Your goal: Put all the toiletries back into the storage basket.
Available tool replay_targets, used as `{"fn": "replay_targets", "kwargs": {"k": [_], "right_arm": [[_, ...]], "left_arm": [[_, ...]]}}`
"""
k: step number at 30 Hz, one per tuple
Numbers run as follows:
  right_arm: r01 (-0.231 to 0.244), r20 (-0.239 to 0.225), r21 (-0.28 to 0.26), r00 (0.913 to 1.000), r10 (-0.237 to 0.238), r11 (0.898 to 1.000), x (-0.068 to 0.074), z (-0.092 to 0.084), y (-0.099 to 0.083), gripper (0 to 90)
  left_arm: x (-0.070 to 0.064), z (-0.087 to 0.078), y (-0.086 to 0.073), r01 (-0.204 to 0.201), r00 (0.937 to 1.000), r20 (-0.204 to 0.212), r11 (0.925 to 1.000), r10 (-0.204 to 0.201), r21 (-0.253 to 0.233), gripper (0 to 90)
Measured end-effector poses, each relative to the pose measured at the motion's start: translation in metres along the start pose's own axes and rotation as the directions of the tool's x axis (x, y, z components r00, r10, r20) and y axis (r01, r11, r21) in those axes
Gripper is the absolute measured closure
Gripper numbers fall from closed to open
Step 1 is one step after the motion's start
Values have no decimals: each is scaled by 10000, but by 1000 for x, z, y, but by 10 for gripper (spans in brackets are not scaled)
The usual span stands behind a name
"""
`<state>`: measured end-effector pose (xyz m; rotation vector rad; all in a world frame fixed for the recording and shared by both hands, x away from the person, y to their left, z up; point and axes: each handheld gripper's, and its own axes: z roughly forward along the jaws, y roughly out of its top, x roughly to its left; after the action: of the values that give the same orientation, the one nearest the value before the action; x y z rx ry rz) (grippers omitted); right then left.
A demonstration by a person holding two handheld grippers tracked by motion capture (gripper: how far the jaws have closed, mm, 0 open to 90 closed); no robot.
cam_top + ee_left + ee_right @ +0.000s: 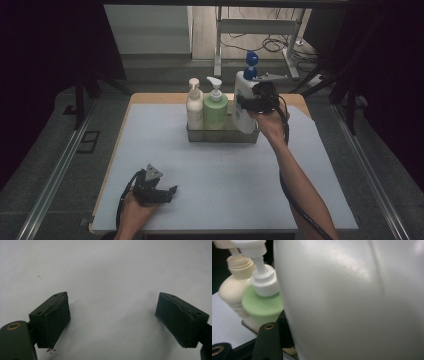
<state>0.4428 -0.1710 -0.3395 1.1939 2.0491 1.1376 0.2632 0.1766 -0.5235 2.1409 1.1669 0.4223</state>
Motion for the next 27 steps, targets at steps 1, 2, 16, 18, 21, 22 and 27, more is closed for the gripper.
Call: {"fn": "replay_targets", "kwargs": {"k": [1, 2, 16, 18, 21, 22, 27], "right_arm": [[-12, 31, -20, 10000, 12, 10000, 0, 2, 1, 407], [-32, 89, -25, 10000, 33, 10000, -1, 4, 1, 407], [-236, 469, -153, 9986, 243, 9996, -8, 27, 2, 407], [-232, 543, -126, 9982, 238, 9997, -9, 30, 1, 407], [-266, 596, -128, 9979, 273, 9996, -11, 32, -2, 407], [-301, 605, -129, 9977, 308, 9995, -11, 33, -3, 407], [-281, 642, -36, 9975, 282, 9996, -12, 36, -8, 406]], "left_arm": [[0, 0, 0, 1, 10000, -3, 10000, -1, 0, 121], [0, 0, 0, 0, 10000, 0, 10000, 0, -2, 121], [0, 0, 0, -7, 10000, 9, 10000, 7, 25, 121], [0, 0, 0, -8, 10000, 9, 10000, 8, 23, 121], [0, 0, 0, -4, 10000, 7, 10000, 4, 21, 121], [0, 0, 0, -7, 10000, 5, 10000, 7, 21, 121], [0, 0, 0, -4, 10000, 1, 10000, 4, 32, 121]]}}
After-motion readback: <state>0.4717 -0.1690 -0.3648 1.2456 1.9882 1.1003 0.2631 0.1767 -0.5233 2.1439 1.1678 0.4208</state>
